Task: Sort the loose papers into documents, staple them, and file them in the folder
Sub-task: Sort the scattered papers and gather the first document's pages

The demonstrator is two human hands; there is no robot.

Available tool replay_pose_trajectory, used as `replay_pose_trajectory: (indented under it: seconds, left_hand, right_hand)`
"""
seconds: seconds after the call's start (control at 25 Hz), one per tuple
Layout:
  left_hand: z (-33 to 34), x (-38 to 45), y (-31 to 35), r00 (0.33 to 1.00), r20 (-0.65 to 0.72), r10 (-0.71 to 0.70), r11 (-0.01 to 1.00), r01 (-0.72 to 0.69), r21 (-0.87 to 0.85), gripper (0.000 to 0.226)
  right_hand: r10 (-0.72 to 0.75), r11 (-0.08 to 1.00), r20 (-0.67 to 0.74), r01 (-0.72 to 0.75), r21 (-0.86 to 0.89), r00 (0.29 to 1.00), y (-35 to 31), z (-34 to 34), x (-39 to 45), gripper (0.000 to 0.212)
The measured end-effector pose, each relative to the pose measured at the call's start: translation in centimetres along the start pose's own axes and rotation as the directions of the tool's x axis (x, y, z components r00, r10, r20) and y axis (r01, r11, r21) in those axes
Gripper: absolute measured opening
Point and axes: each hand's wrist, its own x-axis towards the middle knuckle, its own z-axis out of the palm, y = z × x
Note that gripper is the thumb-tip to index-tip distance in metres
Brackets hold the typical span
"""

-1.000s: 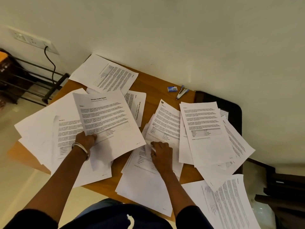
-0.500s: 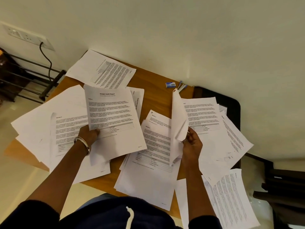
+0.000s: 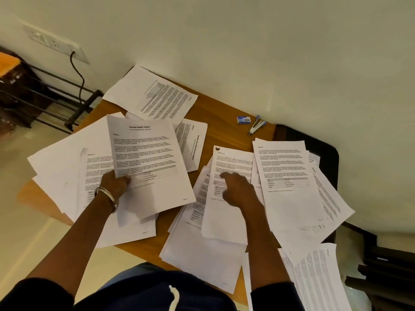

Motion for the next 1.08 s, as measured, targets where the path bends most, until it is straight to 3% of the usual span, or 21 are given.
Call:
replay_pose_trajectory:
  seconds: [0.04, 0.12, 0.24, 0.36, 0.48, 0.68, 0.8, 0.96, 1.08]
  left_hand:
    - [-0.2, 0.0, 0.0, 1.0, 0.007, 0.0, 1.0, 0.0, -0.009, 0.037]
    - [-0.8, 0.0, 0.1, 1.0, 0.013, -0.001, 1.0, 0.001, -0.021, 0.037]
    - [-1.4, -0.2, 0.1, 1.0, 0.017, 0.014, 1.0, -0.014, -0.022, 0.037]
    - [-1.8, 0.0, -0.1, 1.0, 0.008, 0.023, 0.999, -0.023, -0.031, 0.036]
    - [-1.8, 0.2, -0.4, 1.0, 0.009, 0.004, 0.999, -0.004, -0.051, 0.036]
    - [-1.3, 0.9, 0.2, 1.0, 0.016, -0.006, 0.995, 0.007, -0.104, 0.037]
    - [-0.9, 1.1, 0.3, 1.0, 0.014, -0.013, 0.994, 0.014, -0.105, 0.037]
    - [0.1, 1.1, 0.5, 1.0, 0.017, -0.004, 0.992, 0.006, -0.122, 0.038]
    - [0.6, 0.7, 0.7, 1.0, 0.023, 0.001, 0.994, 0.002, -0.112, 0.037]
  right_hand:
    - [-0.057, 0.993, -0.124, 0.069, 0.099, 0.991, -1.8, 0.6, 1.0, 0.048]
    - [-0.13, 0.973, -0.214, 0.166, 0.161, 0.968, -4.0, 2.4, 3.2, 0.047]
    - [-0.14, 0.99, -0.15, 0.137, -0.031, 0.979, -4.0, 4.4, 6.1, 0.053]
    - [-0.023, 0.994, -0.132, 0.009, -0.105, 0.991, -3.3, 4.3, 8.1, 0.057]
    - [-0.023, 0.999, -0.094, 0.025, 0.023, 0.995, -2.9, 4.2, 8.8, 0.05]
    - [-0.138, 0.918, -0.221, 0.208, 0.337, 0.965, -0.4, 1.6, 5.3, 0.027]
    - [-0.18, 0.929, -0.252, 0.248, 0.275, 0.951, 2.4, -0.1, 2.4, 0.015]
    - [-0.208, 0.94, -0.229, 0.259, 0.222, 0.951, 4.0, -0.1, 1.4, 0.014]
    - [-0.135, 0.96, -0.237, 0.186, 0.209, 0.962, 3.2, 0.0, 2.1, 0.013]
